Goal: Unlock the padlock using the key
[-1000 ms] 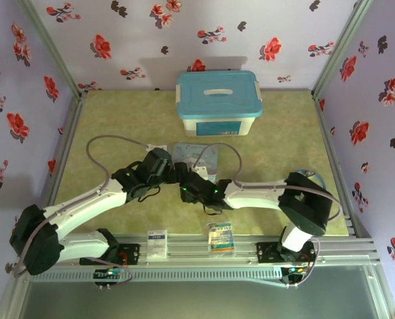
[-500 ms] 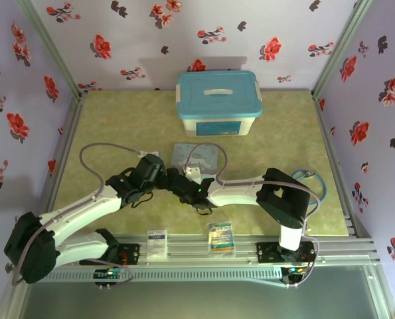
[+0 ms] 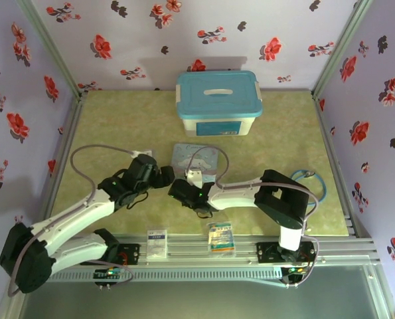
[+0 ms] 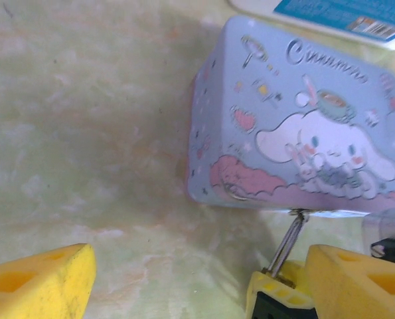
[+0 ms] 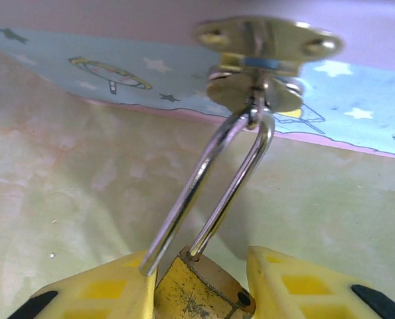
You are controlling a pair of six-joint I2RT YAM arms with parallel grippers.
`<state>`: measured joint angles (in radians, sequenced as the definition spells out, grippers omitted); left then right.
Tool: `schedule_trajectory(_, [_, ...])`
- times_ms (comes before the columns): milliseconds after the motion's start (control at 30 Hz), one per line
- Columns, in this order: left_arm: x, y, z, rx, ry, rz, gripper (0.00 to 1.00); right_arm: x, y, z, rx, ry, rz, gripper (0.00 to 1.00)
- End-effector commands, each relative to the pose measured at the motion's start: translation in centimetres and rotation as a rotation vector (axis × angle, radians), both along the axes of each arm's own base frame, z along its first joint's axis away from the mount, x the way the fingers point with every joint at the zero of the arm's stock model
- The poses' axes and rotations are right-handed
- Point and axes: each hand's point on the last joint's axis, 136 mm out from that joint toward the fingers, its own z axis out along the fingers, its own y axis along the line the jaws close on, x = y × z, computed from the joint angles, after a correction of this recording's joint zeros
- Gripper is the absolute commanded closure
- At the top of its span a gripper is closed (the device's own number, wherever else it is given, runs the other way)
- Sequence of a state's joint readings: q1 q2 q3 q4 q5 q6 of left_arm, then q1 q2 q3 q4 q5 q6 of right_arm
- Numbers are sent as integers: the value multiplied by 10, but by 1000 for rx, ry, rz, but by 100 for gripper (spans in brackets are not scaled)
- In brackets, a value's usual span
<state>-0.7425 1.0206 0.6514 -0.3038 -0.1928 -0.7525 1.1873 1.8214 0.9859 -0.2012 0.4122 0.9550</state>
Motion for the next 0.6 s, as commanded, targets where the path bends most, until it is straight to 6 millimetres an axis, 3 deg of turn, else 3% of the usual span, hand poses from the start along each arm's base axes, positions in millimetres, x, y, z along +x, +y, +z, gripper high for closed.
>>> schedule_trajectory(0, [3,-1,12,-29,-35,-1,18,-17,-32,-32,-71,80,-37,65])
schedule_trajectory(133, [3,-3,9,-36,-23,-4,18,-22,-45,-40,-105,100,-59,65])
schedule_trajectory(367, [8,-7,11,-49,-34,-6,18,-23,-70,-31,-161,79,-80,64])
schedule_trajectory(567, [23,-22,19,-64,-55,-26,18,-21,-67,-23,-89,59,-84,60])
